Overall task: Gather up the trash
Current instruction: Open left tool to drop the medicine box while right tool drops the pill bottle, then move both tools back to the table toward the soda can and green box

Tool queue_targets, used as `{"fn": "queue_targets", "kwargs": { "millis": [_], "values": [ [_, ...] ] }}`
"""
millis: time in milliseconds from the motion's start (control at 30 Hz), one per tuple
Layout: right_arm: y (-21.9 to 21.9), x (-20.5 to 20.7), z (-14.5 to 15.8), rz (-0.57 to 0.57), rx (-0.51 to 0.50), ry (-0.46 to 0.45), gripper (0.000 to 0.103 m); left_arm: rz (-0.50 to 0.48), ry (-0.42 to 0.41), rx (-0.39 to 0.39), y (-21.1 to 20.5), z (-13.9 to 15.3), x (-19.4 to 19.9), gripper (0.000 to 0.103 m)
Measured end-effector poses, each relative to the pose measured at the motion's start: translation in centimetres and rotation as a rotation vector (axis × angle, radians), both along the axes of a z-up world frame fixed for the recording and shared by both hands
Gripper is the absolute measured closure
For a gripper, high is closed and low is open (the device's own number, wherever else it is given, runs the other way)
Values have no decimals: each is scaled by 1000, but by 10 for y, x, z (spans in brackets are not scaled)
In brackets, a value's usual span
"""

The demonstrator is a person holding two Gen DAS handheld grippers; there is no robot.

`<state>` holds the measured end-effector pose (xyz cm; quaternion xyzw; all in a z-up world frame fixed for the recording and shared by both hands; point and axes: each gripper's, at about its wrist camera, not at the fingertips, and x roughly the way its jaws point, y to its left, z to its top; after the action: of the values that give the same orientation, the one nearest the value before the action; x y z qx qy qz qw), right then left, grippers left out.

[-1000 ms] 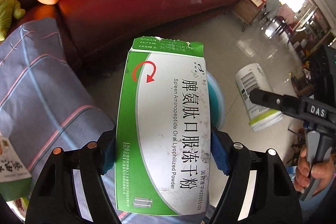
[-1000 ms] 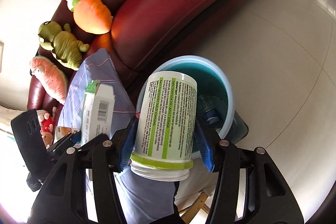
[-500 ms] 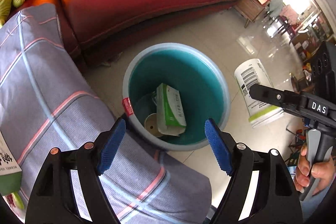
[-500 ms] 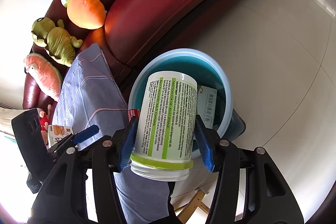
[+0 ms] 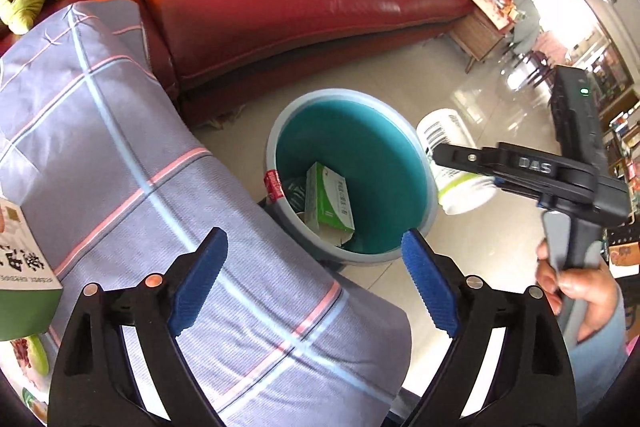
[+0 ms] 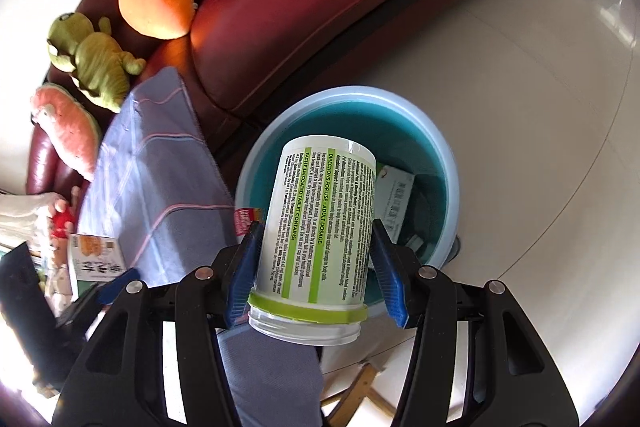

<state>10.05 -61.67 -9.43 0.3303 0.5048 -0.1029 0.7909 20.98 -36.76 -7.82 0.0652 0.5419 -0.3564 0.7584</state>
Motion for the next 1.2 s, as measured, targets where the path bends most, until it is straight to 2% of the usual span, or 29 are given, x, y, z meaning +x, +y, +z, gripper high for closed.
{"fn": "queue_targets", "kwargs": {
  "millis": [67, 167, 300, 800, 933, 1033, 1200],
  "values": [
    [-1, 0, -3, -12, -9, 17, 48, 6, 1, -2, 4, 0, 1, 12],
    [2, -2, -3, -14, -14, 18, 35, 15, 16, -4, 8, -2, 3, 12],
    [7, -4, 0, -6, -22, 23, 29, 23, 29, -6, 13, -3, 3, 11],
    [56, -10, 32, 69, -52, 16, 26, 58, 2, -54, 58, 19, -10, 11],
    [82, -8, 48, 113, -75, 1, 22, 90, -14, -74, 82, 31, -16, 11],
    [107, -3, 58, 157, -90, -5, 22, 121, -34, -89, 105, 40, -19, 6],
    [150, 6, 69, 233, -115, -8, 22, 183, -54, -104, 149, 49, -22, 5]
  ]
}}
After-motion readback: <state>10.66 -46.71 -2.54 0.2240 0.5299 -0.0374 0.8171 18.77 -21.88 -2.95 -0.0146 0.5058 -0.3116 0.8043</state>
